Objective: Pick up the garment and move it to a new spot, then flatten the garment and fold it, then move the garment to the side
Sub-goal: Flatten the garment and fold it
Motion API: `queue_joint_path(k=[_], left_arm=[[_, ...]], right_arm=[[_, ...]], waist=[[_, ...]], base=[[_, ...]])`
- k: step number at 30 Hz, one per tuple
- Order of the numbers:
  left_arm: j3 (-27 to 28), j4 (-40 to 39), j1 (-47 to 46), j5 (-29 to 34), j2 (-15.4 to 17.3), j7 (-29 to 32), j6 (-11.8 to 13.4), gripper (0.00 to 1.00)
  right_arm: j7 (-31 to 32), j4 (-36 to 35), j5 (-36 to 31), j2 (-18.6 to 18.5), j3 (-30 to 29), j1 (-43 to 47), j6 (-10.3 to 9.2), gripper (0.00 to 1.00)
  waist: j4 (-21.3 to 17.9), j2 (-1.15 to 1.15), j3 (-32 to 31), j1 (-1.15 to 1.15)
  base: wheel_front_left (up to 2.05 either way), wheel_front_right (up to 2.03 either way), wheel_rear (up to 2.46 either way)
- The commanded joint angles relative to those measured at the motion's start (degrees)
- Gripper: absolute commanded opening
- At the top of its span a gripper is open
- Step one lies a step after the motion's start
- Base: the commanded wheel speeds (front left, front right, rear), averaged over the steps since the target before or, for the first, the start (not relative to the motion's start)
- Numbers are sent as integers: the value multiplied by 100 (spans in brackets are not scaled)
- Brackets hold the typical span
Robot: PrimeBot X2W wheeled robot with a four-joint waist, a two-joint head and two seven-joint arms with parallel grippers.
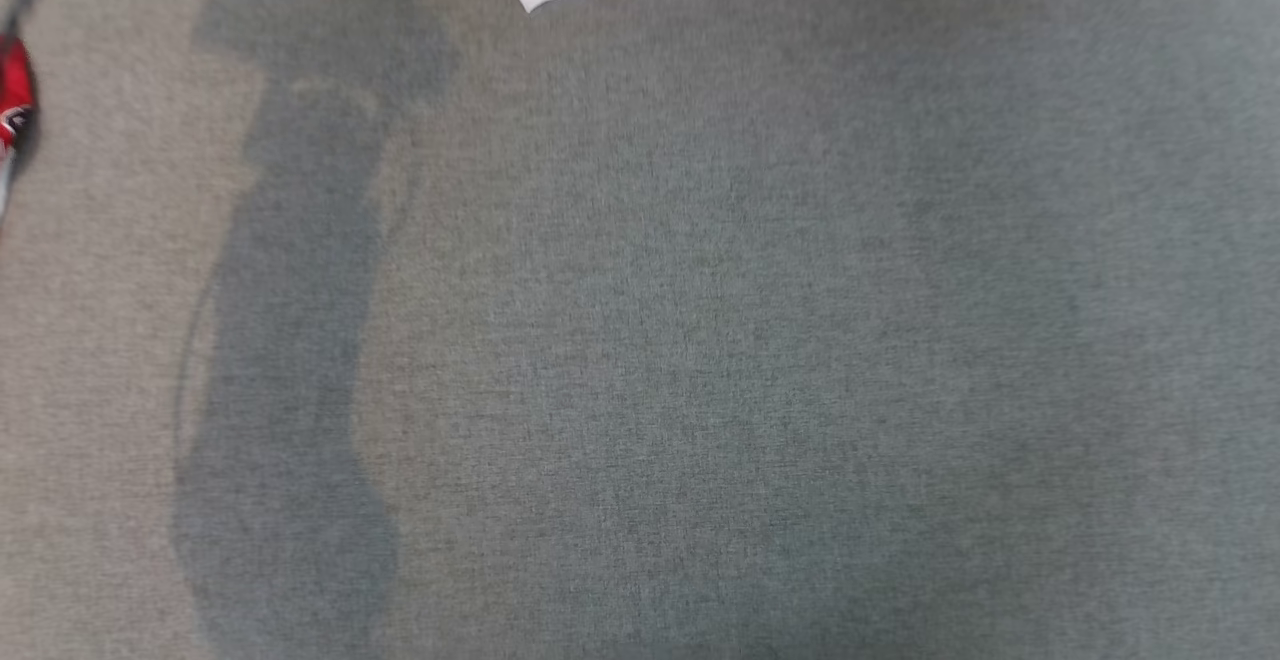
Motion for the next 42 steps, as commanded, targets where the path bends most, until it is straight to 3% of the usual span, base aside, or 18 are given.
queue_joint_path(k=[1, 9, 19, 26, 32, 38, 42], left_arm=[[-231, -155, 518, -267, 181, 295, -4, 0], [-961, -910, 2203, -1128, 881, 1605, -5, 0], [-1517, -2443, 4092, -2128, 1870, 3568, 112, 0], [-1658, -4340, 5153, -2772, 2682, 4384, 606, 0], [-1733, -5858, 5859, -3251, 3300, 4742, 1111, 0], [-1746, -6778, 6230, -3524, 3777, 4934, 1475, 0], [-1696, -7072, 6354, -3657, 3964, 4978, 1608, 0]], right_arm=[[163, -31, 136, -55, 249, 480, 1, 0], [836, -368, 551, -305, 1009, 1858, 1, 0], [1844, -1042, 1150, -977, 1603, 3308, 1, 0], [2444, -1677, 1462, -1671, 1914, 4269, 1, 0], [2860, -2381, 1781, -2538, 2050, 5052, 1, 0], [2995, -3135, 1948, -3507, 2137, 5614, 1, 0], [2830, -3574, 2062, -3939, 2086, 5775, 1, 0]], waist=[[-17, 0, -475, 0], [-100, 0, -1433, 0], [-206, 0, -2388, 0], [-206, 0, -2704, 0], [-150, 0, -2777, 0], [-105, 0, -2754, 0], [-116, 0, -2693, 0]], base=[[0, 0, 0], [0, 0, 0], [0, 0, 0], [0, 0, 0], [0, 0, 0], [0, 0, 0], [0, 0, 0]])
